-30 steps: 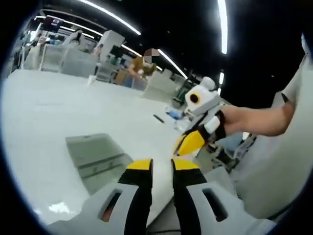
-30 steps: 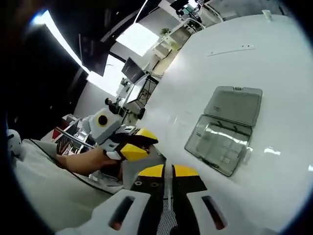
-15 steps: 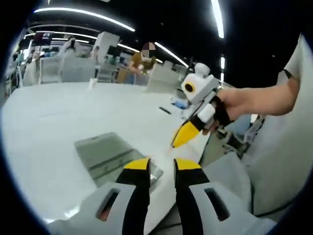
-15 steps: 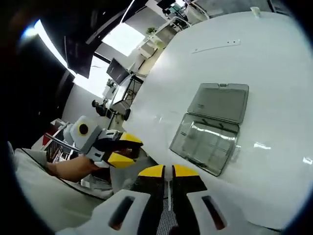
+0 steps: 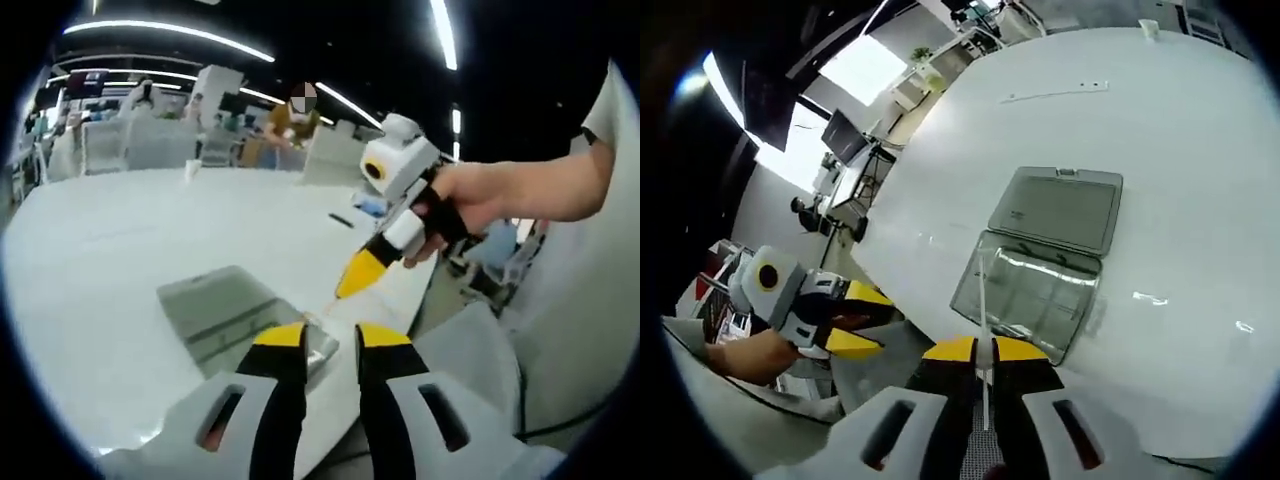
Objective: Insert the divider into the dual guide fixture by aligning both edges with the guide slots and pushing it downward to the bottom, including one-sided entry, uneven engagement, binding, and posture correction.
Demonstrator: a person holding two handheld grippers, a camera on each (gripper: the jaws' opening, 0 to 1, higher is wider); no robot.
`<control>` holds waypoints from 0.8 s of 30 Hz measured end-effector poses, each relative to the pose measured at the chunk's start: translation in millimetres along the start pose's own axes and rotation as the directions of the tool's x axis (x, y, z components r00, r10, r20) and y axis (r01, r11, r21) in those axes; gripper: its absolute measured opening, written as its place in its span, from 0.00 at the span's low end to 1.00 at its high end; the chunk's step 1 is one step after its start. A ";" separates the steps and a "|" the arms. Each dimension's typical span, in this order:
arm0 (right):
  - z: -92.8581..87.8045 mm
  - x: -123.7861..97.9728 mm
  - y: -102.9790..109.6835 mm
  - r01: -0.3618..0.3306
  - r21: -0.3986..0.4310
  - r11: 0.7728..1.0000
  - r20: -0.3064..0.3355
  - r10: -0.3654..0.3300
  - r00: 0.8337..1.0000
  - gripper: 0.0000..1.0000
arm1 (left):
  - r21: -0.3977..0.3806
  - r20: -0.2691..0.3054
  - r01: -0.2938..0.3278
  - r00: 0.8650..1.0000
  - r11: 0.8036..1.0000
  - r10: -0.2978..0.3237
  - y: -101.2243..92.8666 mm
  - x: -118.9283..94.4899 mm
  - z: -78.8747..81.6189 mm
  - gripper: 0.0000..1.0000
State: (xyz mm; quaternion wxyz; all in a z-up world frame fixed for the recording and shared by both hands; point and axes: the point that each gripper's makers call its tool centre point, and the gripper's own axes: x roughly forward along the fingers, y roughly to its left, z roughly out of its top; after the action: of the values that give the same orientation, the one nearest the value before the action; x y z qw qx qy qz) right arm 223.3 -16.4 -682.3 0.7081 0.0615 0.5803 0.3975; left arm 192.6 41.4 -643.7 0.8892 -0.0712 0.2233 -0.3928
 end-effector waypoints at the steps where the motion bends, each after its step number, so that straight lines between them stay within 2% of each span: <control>1: 2.0 1.8 -1.1 0.002 -0.017 1.000 0.005 -0.002 1.000 0.00 | -0.001 0.001 -0.001 1.000 1.000 0.001 0.3 -0.3 -0.2 0.16; 3: 1.3 3.7 -2.3 0.021 0.021 1.000 -0.005 -0.021 1.000 0.00 | -0.002 0.000 -0.004 1.000 1.000 0.004 1.1 -0.8 -0.9 0.16; 6: 2.0 6.7 -8.1 0.076 0.000 0.997 -0.017 -0.076 0.997 0.00 | 0.000 -0.003 -0.007 1.000 1.000 0.007 2.2 -1.6 -2.3 0.15; 11: 3.6 13.8 -10.2 0.103 0.049 0.993 -0.039 -0.101 0.994 0.00 | 0.011 -0.010 -0.015 1.000 1.000 0.015 3.6 -2.5 -4.1 0.15; 14: 2.8 15.8 -12.3 0.138 0.036 0.990 -0.059 -0.136 0.989 0.00 | 0.020 -0.013 -0.019 1.000 1.000 0.019 4.4 -3.2 -4.8 0.15; 15: 6.2 17.0 -13.7 0.150 0.023 0.988 -0.043 -0.149 0.988 0.00 | 0.020 -0.013 -0.018 1.000 1.000 0.019 4.4 -3.4 -5.0 0.15; 17: 6.0 17.9 -13.6 0.164 0.027 0.986 -0.055 -0.163 0.985 0.00 | 0.023 -0.016 -0.021 1.000 1.000 0.021 5.2 -3.7 -6.0 0.15; 24: 14.4 21.9 -14.7 0.179 0.016 0.984 -0.034 -0.179 0.983 0.00 | 0.025 -0.022 -0.020 1.000 0.999 0.020 7.2 -4.7 -8.8 0.14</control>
State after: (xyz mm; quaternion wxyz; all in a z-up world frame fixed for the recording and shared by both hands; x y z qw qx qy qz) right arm 243.2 -7.0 -702.7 0.7308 0.0092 0.5987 0.3278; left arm 190.6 50.1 -652.1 0.8914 -0.0536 0.2291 -0.3874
